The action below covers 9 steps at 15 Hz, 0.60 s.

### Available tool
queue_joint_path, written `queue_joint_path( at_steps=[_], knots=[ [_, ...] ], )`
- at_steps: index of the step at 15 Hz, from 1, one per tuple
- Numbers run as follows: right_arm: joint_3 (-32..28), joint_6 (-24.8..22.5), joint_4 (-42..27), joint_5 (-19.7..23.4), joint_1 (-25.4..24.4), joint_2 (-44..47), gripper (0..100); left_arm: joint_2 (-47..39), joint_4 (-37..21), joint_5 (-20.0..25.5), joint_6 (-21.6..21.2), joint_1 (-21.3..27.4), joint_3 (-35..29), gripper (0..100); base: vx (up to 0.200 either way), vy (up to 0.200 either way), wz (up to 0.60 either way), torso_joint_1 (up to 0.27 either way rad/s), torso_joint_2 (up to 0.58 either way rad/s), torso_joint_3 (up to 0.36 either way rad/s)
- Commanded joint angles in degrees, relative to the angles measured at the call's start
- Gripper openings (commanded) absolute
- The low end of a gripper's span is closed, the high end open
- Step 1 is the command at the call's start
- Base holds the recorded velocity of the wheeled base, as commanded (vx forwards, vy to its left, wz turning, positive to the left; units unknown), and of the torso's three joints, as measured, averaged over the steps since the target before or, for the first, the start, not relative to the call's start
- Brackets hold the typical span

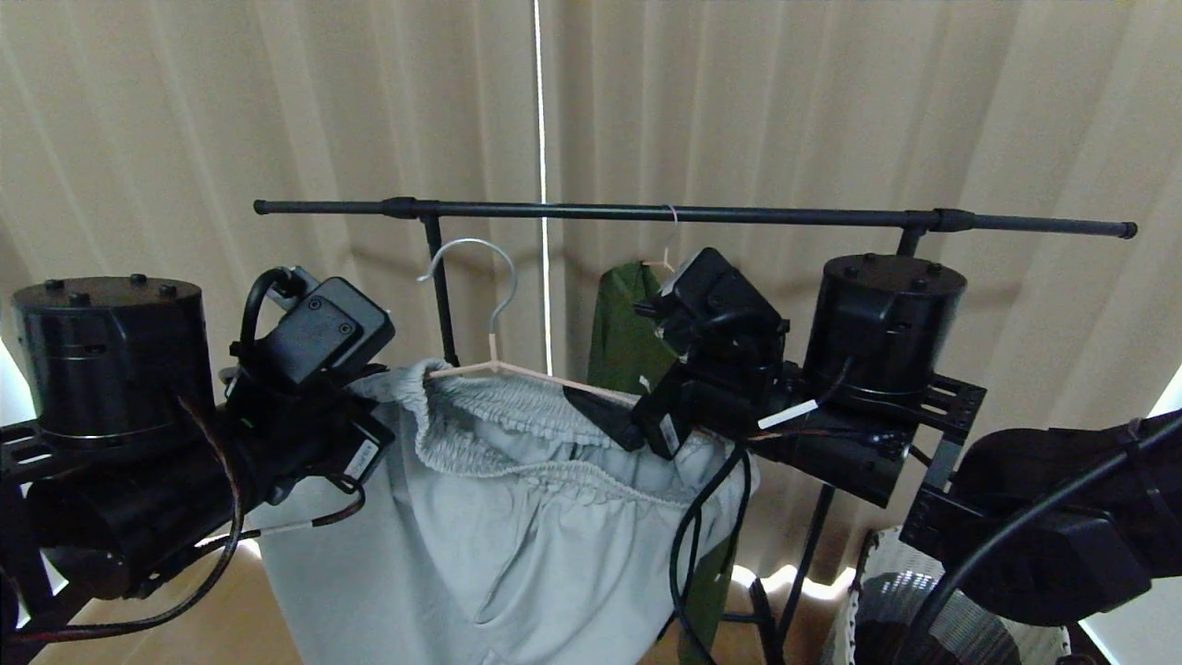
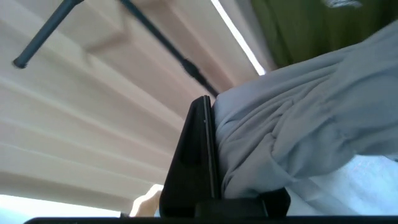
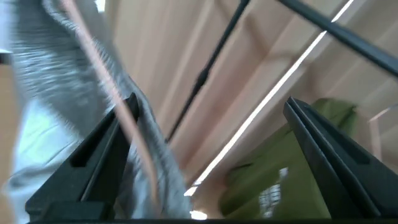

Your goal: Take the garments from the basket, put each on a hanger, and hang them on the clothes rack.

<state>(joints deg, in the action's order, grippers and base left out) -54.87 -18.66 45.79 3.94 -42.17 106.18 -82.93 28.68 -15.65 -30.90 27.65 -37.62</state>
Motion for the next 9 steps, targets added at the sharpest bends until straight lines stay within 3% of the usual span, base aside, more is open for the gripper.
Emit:
queue_joint_path(
  at_steps=[1,8,9],
  knots=[
    [-0.94,-0.23,0.09,-0.07,-0.02,1.93,100,0.14,0.06,-0.17,0.41,0.83,0.09,0,0.000,0.000,0.00,0.000,0.00,0.000],
    [-0.41,-2.25,0.18,-0.07,-0.02,1.84,100,0.23,0.06,-0.34,1.99,0.83,0.18,0,0.000,0.000,0.00,0.000,0.00,0.000],
    [-0.41,-2.25,0.18,-0.07,-0.02,1.84,0,0.23,0.06,-0.34,1.99,0.83,0.09,0,0.000,0.000,0.00,0.000,0.00,0.000]
  ],
)
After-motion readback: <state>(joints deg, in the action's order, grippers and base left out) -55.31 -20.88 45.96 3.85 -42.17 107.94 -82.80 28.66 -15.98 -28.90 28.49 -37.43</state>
